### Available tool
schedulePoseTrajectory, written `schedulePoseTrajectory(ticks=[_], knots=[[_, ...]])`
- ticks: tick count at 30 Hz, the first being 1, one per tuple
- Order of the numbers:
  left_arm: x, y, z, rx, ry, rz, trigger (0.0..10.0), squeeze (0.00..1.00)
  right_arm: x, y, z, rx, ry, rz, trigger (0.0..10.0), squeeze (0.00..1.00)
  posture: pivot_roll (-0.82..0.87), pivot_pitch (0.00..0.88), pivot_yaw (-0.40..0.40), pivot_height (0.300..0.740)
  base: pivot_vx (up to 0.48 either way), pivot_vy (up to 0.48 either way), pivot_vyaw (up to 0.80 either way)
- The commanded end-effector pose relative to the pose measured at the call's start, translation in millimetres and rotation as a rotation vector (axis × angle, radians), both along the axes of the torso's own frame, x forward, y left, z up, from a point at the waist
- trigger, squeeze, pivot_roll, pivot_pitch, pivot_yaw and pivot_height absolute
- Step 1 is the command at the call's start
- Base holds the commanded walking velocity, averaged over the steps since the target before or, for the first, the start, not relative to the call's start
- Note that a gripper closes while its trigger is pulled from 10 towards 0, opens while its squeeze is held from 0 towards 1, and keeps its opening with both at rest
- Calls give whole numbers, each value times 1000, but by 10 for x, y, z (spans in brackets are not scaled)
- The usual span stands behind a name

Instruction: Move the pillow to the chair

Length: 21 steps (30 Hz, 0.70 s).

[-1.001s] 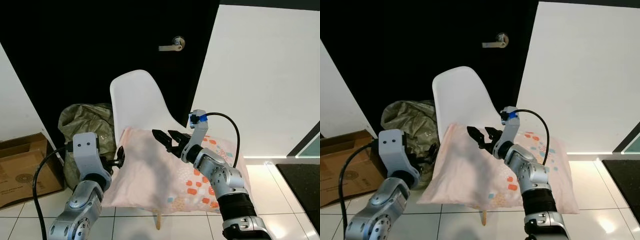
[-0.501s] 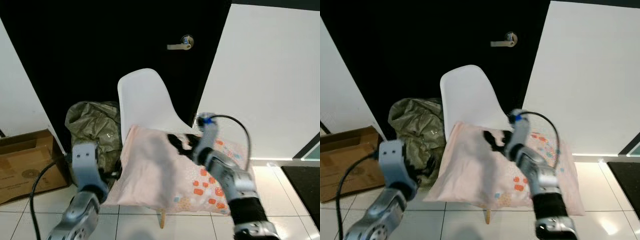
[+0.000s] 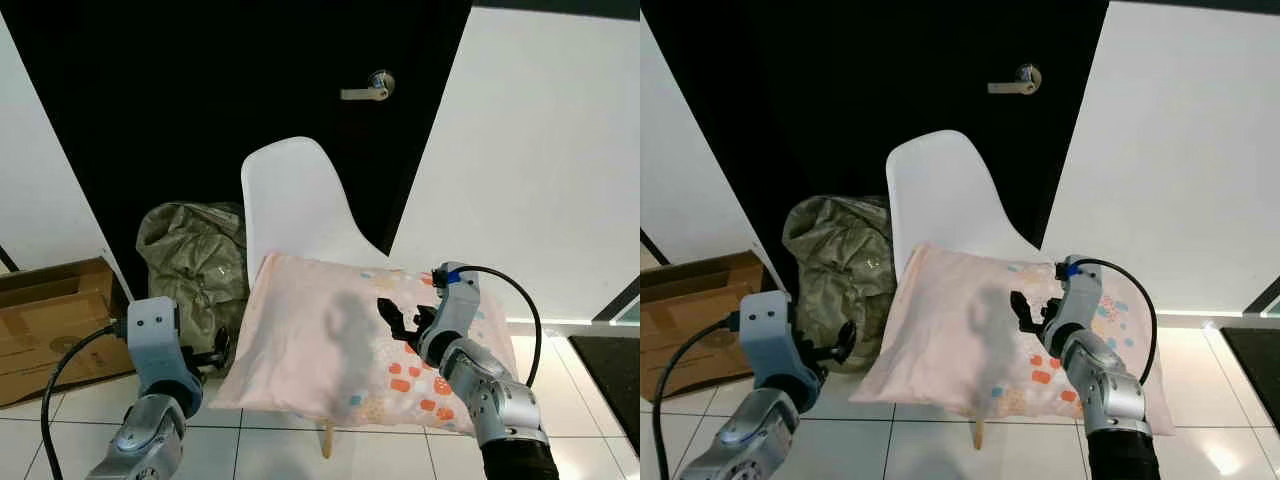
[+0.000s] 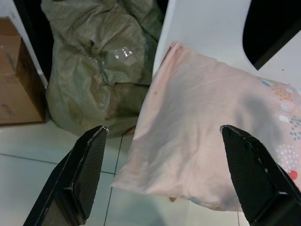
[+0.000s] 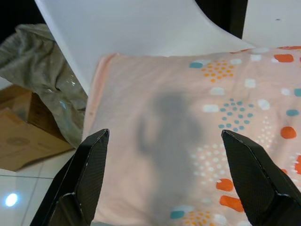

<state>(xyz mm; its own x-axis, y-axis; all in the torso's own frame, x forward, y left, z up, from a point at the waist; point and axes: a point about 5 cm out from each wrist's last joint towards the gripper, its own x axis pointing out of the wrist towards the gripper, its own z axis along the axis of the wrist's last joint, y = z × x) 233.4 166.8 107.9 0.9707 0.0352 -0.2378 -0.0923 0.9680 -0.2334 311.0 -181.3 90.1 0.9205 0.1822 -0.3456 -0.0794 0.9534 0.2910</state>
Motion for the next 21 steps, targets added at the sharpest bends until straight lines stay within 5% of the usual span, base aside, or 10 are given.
schedulePoseTrajectory(ticks=[1, 21], knots=[[-20, 14, -78, -14, 27, 17, 10000, 0, -6, -31, -39, -20, 10, -13, 10000, 0, -77, 15, -53, 720, 0, 0, 0], [-45, -95, -71, 9, 26, -26, 10000, 0, -78, -11, -1, -3, 8, -14, 10000, 0, -95, 36, -64, 720, 0, 0, 0]])
